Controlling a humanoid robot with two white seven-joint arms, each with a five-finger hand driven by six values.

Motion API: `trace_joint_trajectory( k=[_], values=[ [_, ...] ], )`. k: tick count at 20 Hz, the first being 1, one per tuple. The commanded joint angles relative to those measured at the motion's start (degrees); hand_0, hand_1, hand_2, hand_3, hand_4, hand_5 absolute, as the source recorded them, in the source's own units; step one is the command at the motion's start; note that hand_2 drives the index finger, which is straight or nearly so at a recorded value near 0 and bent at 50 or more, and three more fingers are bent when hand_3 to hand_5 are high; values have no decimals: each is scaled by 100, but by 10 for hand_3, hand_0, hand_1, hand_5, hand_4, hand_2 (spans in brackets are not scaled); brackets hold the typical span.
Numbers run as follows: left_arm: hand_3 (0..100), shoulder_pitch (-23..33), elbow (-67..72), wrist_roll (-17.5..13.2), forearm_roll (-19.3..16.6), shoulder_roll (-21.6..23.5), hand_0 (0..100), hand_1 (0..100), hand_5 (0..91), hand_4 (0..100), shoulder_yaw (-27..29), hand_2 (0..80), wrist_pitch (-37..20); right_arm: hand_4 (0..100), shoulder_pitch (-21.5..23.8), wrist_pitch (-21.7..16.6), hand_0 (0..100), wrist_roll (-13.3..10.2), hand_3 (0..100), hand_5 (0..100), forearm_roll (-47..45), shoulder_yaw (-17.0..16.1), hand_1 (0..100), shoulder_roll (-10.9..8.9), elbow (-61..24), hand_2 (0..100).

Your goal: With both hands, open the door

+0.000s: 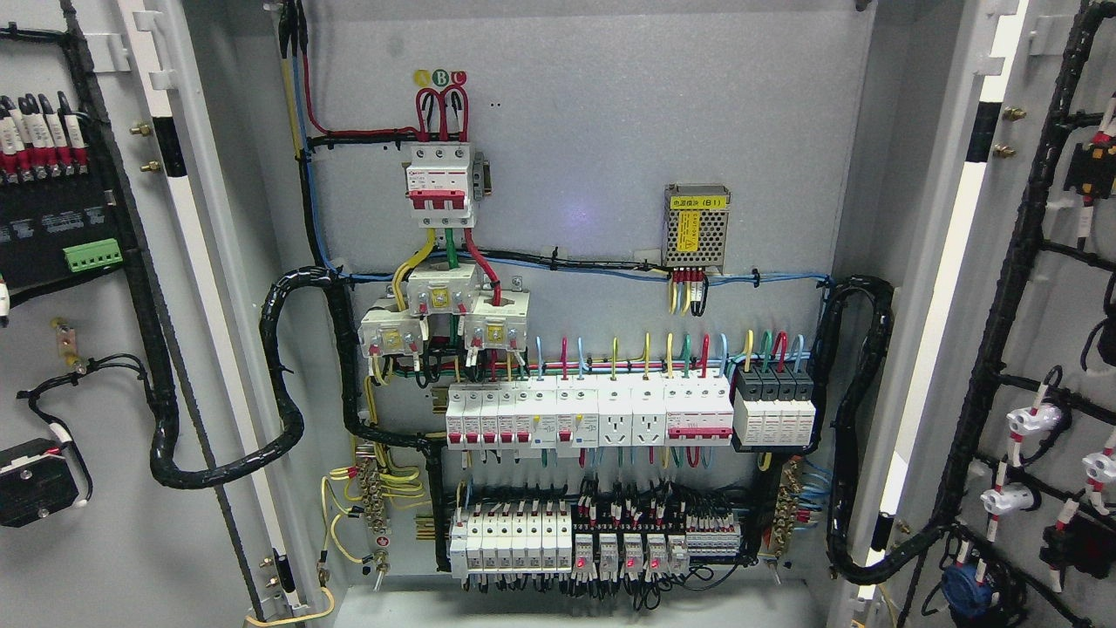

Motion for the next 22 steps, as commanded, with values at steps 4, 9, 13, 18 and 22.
trace_joint_trajectory(
  k=[4, 9, 13, 18, 22],
  values=[
    [0, -177, 2385, -45, -888, -1154, 0, 0, 0, 0, -982, 0, -15, 0, -9, 1, 191, -4, 0, 0, 524, 968, 0, -4, 2650, 0],
    [0, -256, 3730, -396, -906, -1576, 0, 0, 0, 0, -1115, 0, -15, 0, -44, 1, 191, -13, 0, 0, 524, 1039, 0, 110, 3635, 0],
    [0, -432, 4714, -607, -1099, -1849, 0, 0, 0, 0, -1150, 0, -15, 0, -62, 1, 191, -4, 0, 0, 489, 959, 0, 251, 4443, 0],
    [0, -695, 6006, -1028, -1310, -2121, 0, 0, 0, 0, -1211, 0, -15, 0, -404, -7, 191, -13, 0, 0, 524, 977, 0, 497, 5735, 0],
    [0, -1056, 7227, -1328, -1354, -2332, 0, 0, 0, 0, -1211, 0, -15, 0, -598, -8, 191, -13, 0, 0, 533, 1003, 0, 611, 6579, 0]
  ],
)
